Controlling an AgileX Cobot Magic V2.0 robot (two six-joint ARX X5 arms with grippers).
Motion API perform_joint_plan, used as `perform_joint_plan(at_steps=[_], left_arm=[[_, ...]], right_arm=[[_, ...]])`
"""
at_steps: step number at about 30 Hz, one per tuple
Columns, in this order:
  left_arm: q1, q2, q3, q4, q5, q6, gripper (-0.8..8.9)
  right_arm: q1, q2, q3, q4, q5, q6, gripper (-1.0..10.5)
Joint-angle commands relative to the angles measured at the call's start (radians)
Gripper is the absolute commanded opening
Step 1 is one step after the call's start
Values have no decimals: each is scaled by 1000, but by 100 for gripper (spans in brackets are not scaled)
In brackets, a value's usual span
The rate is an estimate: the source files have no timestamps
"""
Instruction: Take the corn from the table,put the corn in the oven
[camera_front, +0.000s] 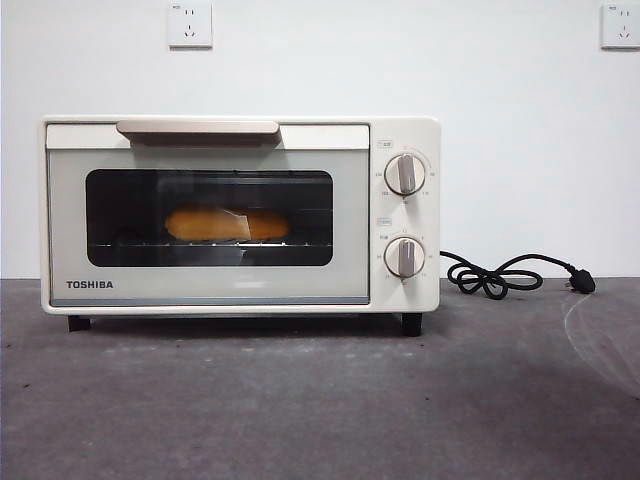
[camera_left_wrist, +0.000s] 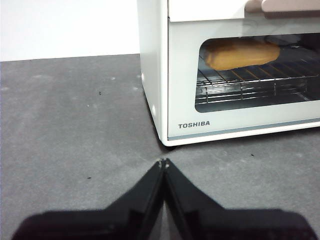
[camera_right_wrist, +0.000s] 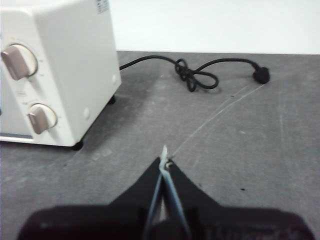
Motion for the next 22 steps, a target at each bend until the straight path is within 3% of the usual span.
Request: perform_joint_plan(at_steps=[1, 7, 19, 22], left_arm=[[-2, 0, -7, 9, 0, 5, -3], [-2, 0, -7, 9, 1, 5, -3], [-2, 2, -7, 9, 0, 5, -3], [-2, 6, -7, 9, 1, 5, -3]], right_arm=[[-22, -37, -39, -7, 2, 11, -16], [-56, -121, -91, -94, 0, 18, -16], [-92, -187, -92, -94, 19, 24, -15], [-92, -187, -92, -95, 14, 80, -15]])
